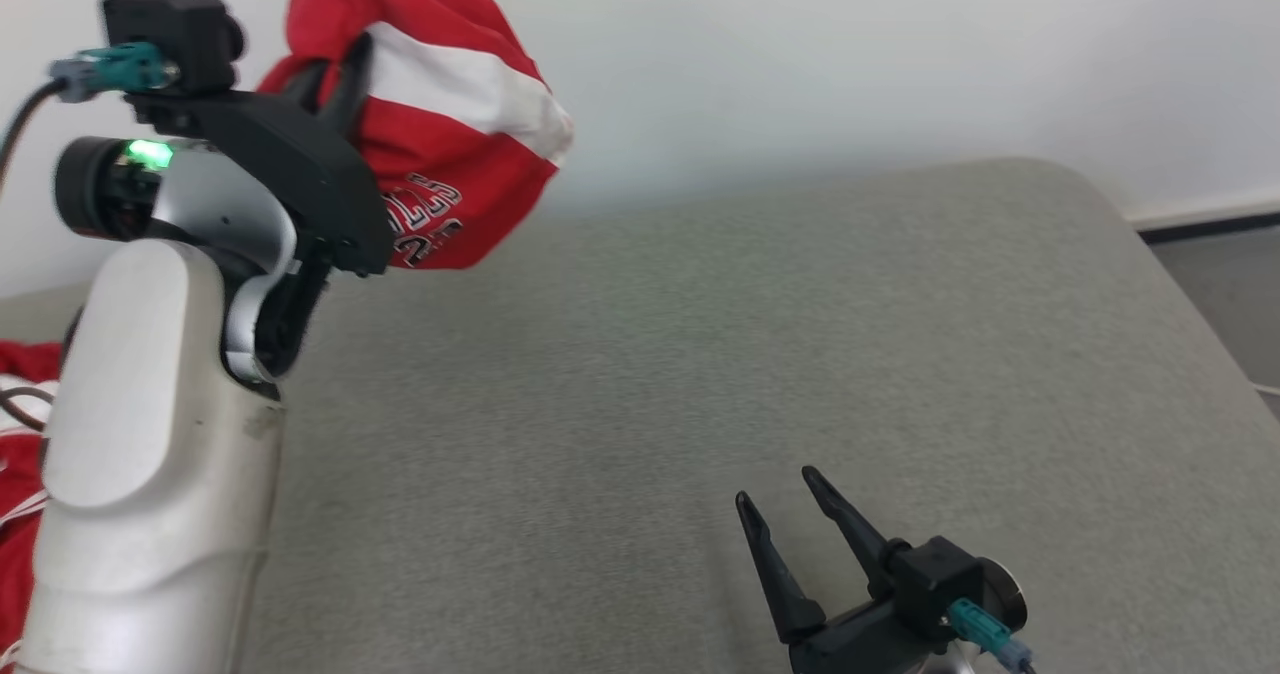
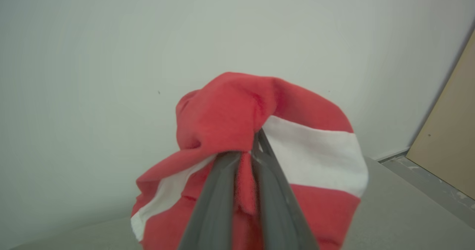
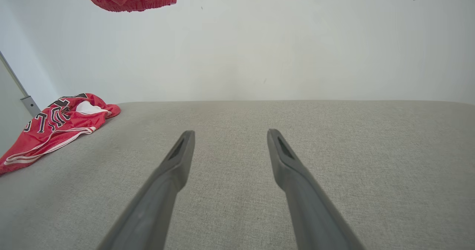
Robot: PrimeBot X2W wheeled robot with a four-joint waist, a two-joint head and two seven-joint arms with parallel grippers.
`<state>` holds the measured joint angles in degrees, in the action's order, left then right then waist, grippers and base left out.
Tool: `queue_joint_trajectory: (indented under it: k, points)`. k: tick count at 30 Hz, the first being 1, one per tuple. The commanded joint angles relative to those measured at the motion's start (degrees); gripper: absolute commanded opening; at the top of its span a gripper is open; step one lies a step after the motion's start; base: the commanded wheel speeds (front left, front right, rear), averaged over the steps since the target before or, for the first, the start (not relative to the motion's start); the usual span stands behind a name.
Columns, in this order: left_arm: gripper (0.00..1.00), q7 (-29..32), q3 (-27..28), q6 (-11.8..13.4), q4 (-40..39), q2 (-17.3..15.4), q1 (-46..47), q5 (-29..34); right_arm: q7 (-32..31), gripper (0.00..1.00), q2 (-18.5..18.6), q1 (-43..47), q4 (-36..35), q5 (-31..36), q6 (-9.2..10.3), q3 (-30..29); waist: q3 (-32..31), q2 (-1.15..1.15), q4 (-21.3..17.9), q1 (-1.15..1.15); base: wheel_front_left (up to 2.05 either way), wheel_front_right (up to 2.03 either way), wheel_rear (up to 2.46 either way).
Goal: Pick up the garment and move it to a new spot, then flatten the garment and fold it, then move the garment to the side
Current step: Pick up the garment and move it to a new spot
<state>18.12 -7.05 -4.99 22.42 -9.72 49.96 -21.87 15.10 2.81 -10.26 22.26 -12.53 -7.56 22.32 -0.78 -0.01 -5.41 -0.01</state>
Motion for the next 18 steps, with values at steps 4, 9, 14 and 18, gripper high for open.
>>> queue_joint_trajectory:
  k: [4,9,14,18]
  points:
    - [0.0,-0.8,-3.4,-0.9,1.4,1.6,-2.8,0.1,0.1,1.0,0.1,-1.6,-1.1,0.8,0.14,-1.6,4.7,0.01,-11.6,0.01,0.0,0.0,0.0]
    - [0.0,-3.1,-5.6,-1.2,5.6,3.8,-6.6,-1.2,0.1,1.0,0.1,-1.6,-2.3,1.0,0.14,-4.5,8.0,0.01,-14.3,0.01,0.0,0.0,0.0]
    - [0.0,-6.7,-8.5,-1.5,12.2,5.1,-10.0,-0.7,0.1,1.0,0.1,-2.0,-3.2,0.4,0.14,-5.4,9.7,0.01,-15.2,0.01,0.0,0.0,0.0]
    - [0.37,-9.2,-10.0,-1.8,16.3,5.4,-11.3,-0.2,0.1,1.0,0.1,-2.3,-3.5,0.2,0.14,-5.5,10.0,0.01,-14.9,0.01,0.0,0.0,0.0]
